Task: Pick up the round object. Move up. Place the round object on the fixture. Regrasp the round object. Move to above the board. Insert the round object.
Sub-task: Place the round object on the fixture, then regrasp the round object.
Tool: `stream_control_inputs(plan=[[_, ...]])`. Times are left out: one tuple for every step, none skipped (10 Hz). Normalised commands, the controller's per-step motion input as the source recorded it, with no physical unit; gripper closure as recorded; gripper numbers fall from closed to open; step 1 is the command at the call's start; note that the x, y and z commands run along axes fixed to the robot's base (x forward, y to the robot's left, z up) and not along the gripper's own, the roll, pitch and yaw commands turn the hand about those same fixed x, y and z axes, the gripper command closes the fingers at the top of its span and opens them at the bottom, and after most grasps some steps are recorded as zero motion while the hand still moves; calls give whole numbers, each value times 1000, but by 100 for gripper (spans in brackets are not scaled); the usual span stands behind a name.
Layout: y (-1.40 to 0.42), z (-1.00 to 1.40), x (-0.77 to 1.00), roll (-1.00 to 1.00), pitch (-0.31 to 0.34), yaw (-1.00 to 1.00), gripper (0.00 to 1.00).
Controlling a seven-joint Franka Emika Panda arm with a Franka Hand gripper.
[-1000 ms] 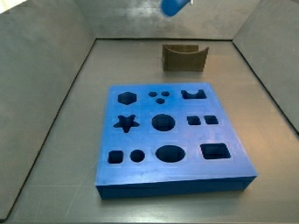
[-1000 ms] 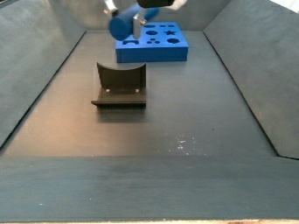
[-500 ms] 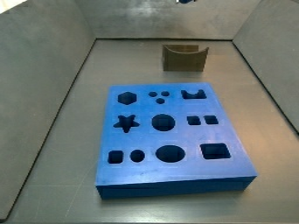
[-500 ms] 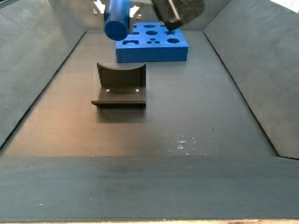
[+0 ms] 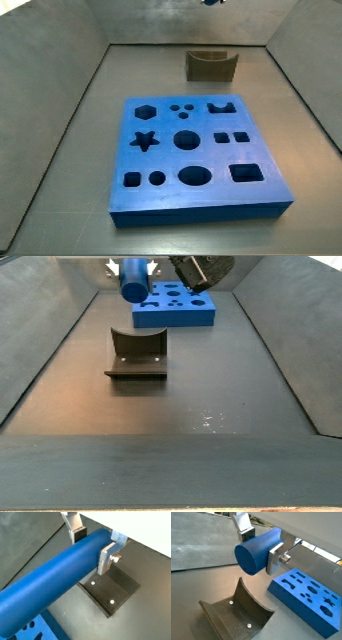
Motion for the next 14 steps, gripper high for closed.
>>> stream_control_inputs(plan=[[31,4,79,-65,213,-154,100],[75,-1000,127,-1000,83,-205,100],[78,-1000,129,-1000,64,-202,100],[92,-1000,146,-1000,51,-211,100],[91,-1000,151,-1000,47,-213,100],[98,-1000,159,-969,24,-218,100],[109,-1000,174,-734,-4,-186,100],[116,-1000,185,-563,-16,-157,100],[123,-1000,193,-449,-19,-139,100],[100,-837,173,-267,-19,-104,100],[77,-623,135,-205,-26,-86,100],[65,-345,100,-161,-32,-68,100],[0,0,0,0,0,0,0],[0,1000,0,-7,32,-12,0]])
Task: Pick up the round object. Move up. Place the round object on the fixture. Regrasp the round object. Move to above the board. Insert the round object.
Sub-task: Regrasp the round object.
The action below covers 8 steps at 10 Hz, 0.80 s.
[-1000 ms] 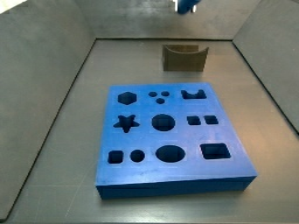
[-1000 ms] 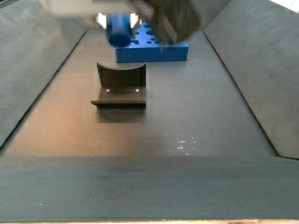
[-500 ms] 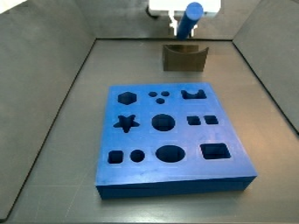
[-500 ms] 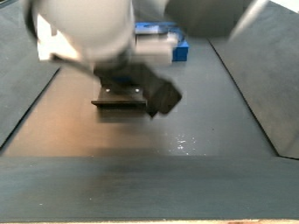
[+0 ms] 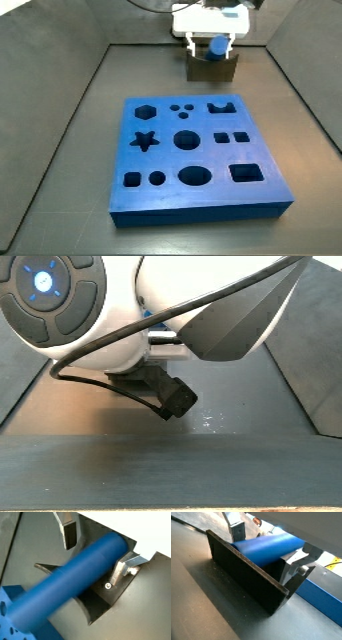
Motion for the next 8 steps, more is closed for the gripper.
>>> stream_control_inputs(plan=[[4,1000,-1,-1,31,-10,0],[6,1000,-14,10,31,-7,0],[-2,1000,-23,33,29,-4,0],[-2,1000,-31,45,30,-4,0],[0,900,-42,53,33,-5,0],[-2,725,-43,58,36,-4,0],[0,606,-38,61,38,-3,0],[1,369,-35,58,46,-5,0]])
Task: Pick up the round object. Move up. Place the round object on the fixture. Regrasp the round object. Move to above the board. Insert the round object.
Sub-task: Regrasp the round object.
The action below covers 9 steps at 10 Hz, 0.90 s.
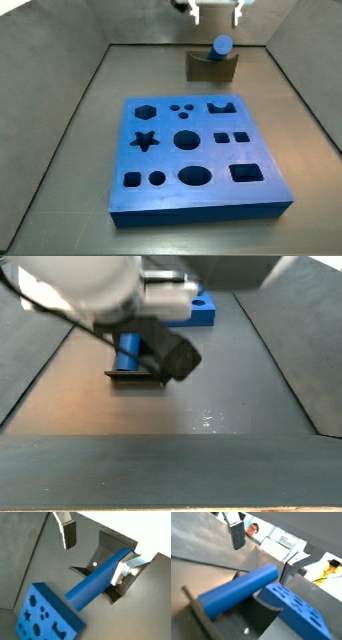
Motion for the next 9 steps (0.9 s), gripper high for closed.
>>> stream_control_inputs(plan=[[-1000,864,-15,1000,67,38,0],[-1000,812,-15,1000,64,38,0],[-1000,779,-35,1000,55,37,0],[-1000,730,-57,1000,48,36,0],[-1000,639,-65,1000,43,35,0],[-1000,547,-63,1000,41,34,0],[-1000,446,-58,1000,39,34,0],[-910,349,-51,1000,37,34,0],[-636,195,-43,1000,33,34,0]])
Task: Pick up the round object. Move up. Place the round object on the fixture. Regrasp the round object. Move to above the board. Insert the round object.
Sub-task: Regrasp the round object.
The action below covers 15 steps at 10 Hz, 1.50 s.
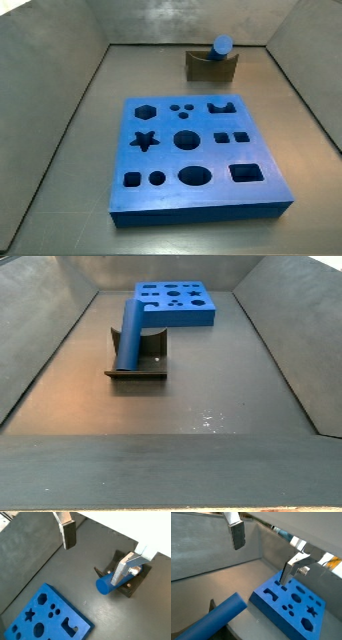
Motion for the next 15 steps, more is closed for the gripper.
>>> stream_control_inputs(plan=[[-430,107,-37,1000,29,35,0],[-294,71,-34,1000,27,35,0],[-58,43,-34,1000,21,36,0],[10,26,-24,1000,17,37,0],[10,3,-9,1000,16,38,0],[-3,10,-4,1000,16,39,0],[-14,9,-5,1000,20,41,0],[-13,6,-2,1000,23,41,0],[-16,-1,16,1000,29,44,0],[-18,-7,26,1000,35,46,0],[-25,-9,39,1000,42,48,0],[-27,-4,55,1000,55,52,0],[-30,-1,68,1000,68,57,0],[-36,-5,82,1000,83,62,0],[-39,-7,96,1000,109,73,0]])
